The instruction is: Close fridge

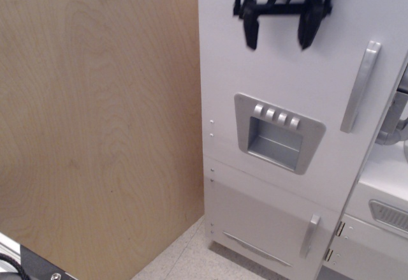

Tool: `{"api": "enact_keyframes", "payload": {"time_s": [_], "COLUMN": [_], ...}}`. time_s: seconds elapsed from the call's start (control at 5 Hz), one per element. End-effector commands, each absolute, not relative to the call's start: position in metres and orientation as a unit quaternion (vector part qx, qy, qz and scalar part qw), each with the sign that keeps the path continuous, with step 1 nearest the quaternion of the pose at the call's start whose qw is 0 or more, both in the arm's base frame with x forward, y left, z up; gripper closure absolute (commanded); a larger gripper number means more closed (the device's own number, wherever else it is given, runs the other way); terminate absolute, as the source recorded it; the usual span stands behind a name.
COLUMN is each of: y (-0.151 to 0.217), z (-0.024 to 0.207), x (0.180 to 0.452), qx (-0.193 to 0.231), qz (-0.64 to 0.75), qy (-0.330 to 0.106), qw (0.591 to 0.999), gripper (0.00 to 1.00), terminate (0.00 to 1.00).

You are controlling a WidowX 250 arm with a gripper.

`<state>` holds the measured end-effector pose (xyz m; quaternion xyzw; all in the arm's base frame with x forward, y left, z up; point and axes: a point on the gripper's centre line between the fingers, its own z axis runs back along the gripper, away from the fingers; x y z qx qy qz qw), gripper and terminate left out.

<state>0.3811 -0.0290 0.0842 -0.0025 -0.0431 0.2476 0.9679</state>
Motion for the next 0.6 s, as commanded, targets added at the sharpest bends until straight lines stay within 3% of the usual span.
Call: {"api": "enact_keyframes", "payload": {"time_s": [0.0,0.2,0.4], "y": [-0.0296,-0.0296,-0.0296], "z": [0.1172,0.1172,0.1172], "x": [0.3241,0.3241,0.3241], "qx": [-0.021,-0.021,-0.021], "qz": [0.186,0.186,0.186], "qy": [-0.096,-0.096,-0.096], "qw": [0.978,0.978,0.978], "gripper": [0.0,0.0,0.0], "terminate": [0.0,0.0,1.0]}}
